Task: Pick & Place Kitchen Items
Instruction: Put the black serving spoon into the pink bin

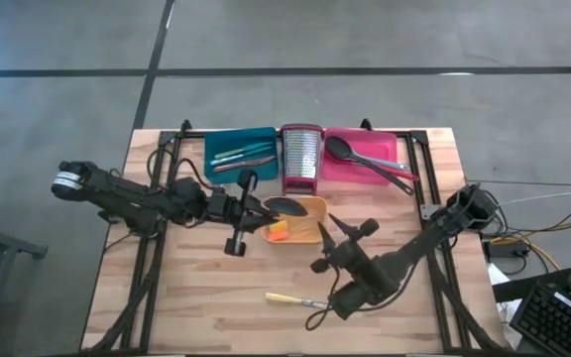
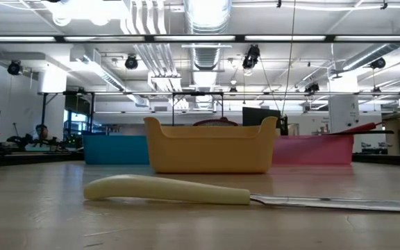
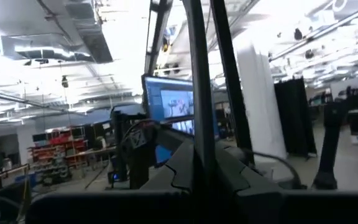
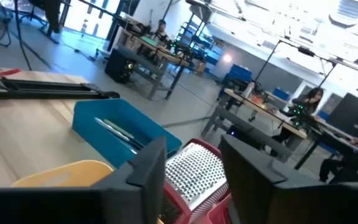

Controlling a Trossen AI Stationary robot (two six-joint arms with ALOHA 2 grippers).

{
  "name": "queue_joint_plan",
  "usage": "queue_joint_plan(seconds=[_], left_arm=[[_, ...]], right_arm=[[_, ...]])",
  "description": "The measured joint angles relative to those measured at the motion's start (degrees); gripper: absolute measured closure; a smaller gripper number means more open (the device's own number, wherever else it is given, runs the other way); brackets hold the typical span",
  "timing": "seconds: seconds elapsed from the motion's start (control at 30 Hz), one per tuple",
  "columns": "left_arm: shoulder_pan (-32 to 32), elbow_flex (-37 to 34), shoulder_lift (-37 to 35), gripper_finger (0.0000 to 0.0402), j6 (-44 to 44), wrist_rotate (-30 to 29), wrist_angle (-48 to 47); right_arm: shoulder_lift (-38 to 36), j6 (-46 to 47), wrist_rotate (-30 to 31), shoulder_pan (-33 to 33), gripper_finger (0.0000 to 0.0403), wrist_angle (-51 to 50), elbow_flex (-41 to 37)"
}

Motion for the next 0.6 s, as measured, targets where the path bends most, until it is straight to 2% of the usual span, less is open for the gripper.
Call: queue_joint_plan(seconds=[0.13,0.3,0.6], left_arm=[[0.0,1.2,0.1,0.0380,-1.2,-0.8,0.5],[0.1,2.1,0.1,0.0380,-0.3,-8.8,0.2],[0.2,2.3,-0.4,0.0380,0.7,-6.9,0.0]], right_arm=[[0.0,-0.8,0.0,-1.0,0.0199,0.1,0.9],[-0.4,-9.0,-0.2,-0.7,0.0162,0.1,5.7],[-0.5,-27.3,-10.8,-0.5,0.0147,0.0,17.9]])
